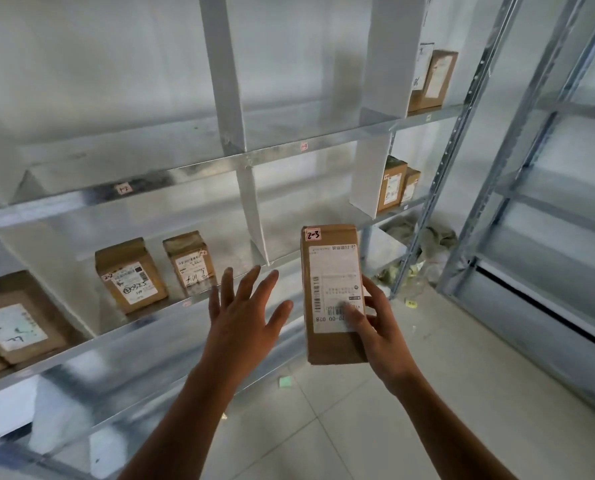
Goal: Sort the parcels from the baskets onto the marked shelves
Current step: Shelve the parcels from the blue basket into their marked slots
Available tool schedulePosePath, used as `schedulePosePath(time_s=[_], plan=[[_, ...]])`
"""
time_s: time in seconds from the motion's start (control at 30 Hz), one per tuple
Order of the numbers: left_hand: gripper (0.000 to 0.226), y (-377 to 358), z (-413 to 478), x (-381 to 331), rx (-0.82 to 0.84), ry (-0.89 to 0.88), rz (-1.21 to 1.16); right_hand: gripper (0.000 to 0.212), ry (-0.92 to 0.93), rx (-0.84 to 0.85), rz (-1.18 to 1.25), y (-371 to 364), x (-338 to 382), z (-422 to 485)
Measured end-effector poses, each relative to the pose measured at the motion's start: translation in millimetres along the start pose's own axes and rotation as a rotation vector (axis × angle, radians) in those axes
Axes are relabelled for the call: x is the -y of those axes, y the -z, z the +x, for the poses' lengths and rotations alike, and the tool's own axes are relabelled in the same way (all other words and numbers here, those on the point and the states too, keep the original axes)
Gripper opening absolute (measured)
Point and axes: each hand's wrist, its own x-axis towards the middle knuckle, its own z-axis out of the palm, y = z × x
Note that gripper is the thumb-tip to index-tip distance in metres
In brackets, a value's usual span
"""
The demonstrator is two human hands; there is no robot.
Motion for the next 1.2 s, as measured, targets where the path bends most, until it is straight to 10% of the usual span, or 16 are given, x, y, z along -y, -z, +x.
schedulePosePath(time_s=[0.43, 0.83, 1.2], plan=[[0.077, -13, 111, -97, -0.181, 0.008, -0.104, 0.056, 0.141, 0.108, -0.02, 103, 50, 142], [0.075, 11, 256, -109, -0.306, -0.119, -1.045, 0.05, 0.314, 0.212, -0.007, 50, 123, 307], [0.075, 42, 386, -47, -0.433, -0.162, -1.034, 0.069, 0.454, 0.364, -0.119, -5, 168, 459]])
